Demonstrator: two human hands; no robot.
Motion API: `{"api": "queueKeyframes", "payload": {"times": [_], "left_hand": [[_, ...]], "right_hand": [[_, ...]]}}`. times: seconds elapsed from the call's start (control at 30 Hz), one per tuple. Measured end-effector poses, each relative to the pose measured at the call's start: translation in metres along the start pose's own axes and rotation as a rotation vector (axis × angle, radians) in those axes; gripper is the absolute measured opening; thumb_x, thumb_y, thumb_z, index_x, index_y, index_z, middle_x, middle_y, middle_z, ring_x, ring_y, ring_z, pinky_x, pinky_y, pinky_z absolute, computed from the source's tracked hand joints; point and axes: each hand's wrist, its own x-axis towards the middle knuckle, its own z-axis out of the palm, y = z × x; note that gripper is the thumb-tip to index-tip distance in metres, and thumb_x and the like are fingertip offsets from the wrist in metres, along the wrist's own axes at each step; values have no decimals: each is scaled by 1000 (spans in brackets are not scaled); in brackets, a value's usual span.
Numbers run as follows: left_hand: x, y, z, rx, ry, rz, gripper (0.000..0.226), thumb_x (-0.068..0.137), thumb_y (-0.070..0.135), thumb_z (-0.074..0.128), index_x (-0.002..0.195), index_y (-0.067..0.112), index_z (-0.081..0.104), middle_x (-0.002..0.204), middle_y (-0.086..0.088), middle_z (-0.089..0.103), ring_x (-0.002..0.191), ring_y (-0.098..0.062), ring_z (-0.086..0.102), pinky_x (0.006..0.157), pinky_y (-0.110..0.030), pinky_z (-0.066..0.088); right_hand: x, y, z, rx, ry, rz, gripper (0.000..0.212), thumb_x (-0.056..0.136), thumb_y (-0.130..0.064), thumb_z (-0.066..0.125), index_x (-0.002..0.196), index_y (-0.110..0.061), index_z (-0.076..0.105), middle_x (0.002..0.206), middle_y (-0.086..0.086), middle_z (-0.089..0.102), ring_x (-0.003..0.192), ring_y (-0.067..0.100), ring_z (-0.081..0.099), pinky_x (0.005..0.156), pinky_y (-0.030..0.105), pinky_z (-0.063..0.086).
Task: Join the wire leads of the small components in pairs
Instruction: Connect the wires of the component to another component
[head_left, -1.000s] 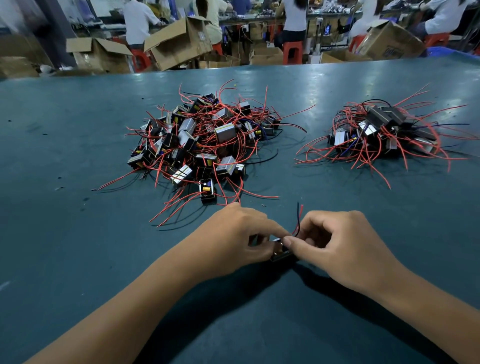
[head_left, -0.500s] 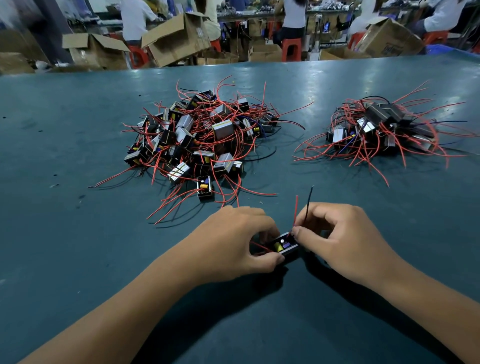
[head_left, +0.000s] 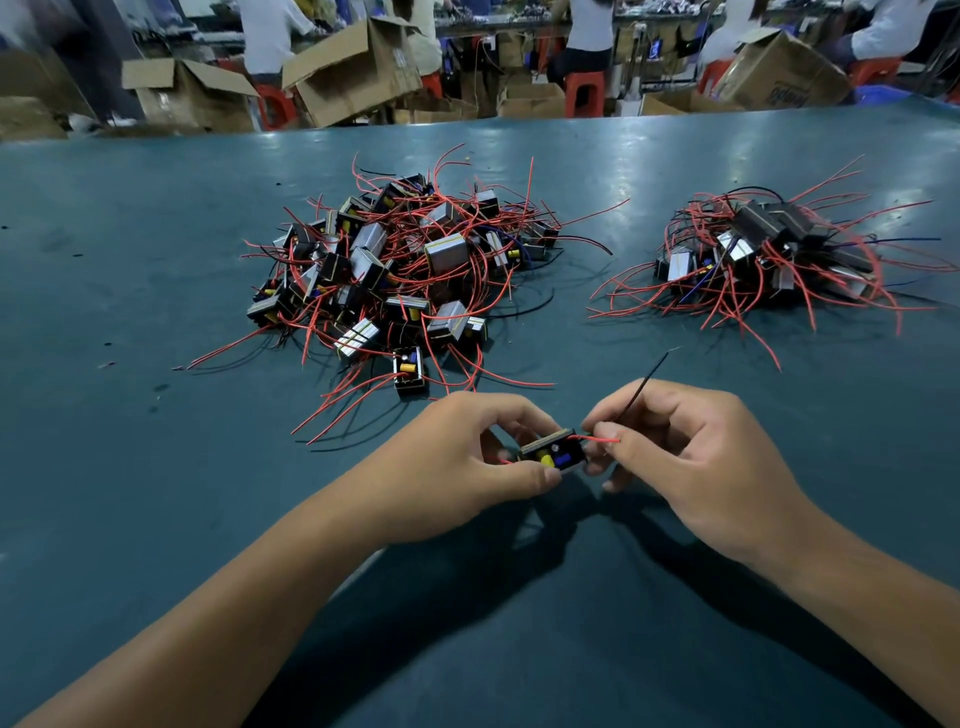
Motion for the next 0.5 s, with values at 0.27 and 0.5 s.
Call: {"api": "queueKeyframes", "payload": {"times": [0.27, 0.5], "left_hand": [[0, 3, 3, -172, -48, -99, 11, 97, 22, 65, 99, 12, 71, 84, -3, 77, 65, -13, 69, 58, -24, 44], [0, 5, 4, -259, 10, -132, 14, 92, 14, 70, 90, 1, 70, 73, -10, 74, 59, -16, 64, 53, -23, 42]], "right_hand": [[-1, -1, 3, 54, -10, -17, 15, 91, 1, 63, 86, -12, 71, 75, 8, 72, 65, 20, 70, 66, 32, 59], [-5, -5, 5, 23, -24, -68, 7, 85, -15, 64, 86, -16, 71, 76, 8, 72, 67, 15, 69, 65, 23, 56]]}}
